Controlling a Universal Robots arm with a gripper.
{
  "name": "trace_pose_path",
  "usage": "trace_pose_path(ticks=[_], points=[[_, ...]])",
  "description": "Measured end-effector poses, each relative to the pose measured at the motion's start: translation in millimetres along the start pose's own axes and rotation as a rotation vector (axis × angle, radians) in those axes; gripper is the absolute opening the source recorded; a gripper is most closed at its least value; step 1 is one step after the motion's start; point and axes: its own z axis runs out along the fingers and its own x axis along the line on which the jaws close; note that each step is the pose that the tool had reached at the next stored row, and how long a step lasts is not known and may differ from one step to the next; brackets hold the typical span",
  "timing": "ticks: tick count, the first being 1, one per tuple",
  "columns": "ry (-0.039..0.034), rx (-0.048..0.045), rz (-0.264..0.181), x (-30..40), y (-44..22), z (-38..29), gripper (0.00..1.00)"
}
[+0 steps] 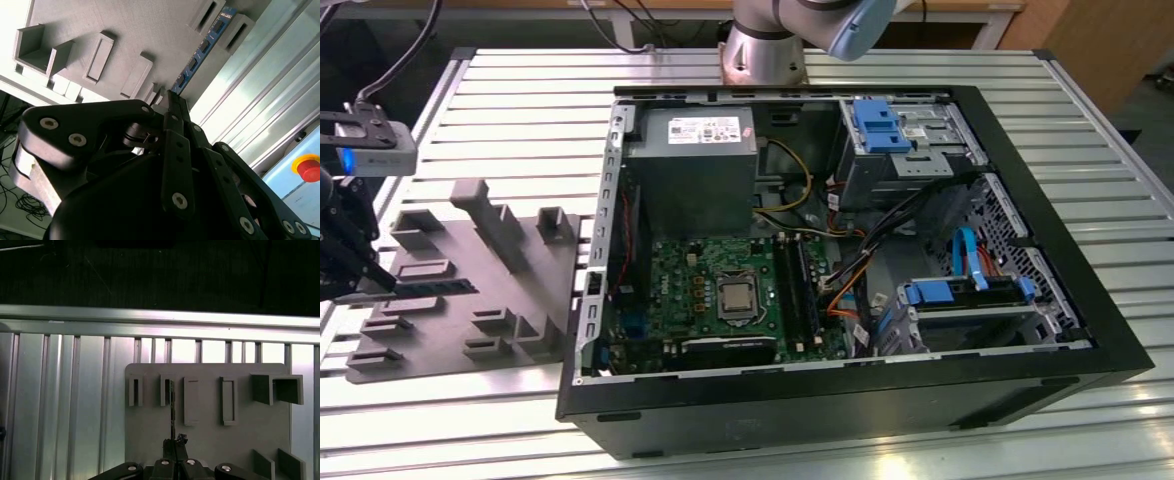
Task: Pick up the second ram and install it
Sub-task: 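Pick up the second ram and move it above second insertion slot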
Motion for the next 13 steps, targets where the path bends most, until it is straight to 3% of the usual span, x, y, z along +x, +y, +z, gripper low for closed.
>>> trace_pose_path(ticks=[13], points=[[0.0000, 0.0000, 0.000, -0.2, 0.1, -3.0, 0.11]])
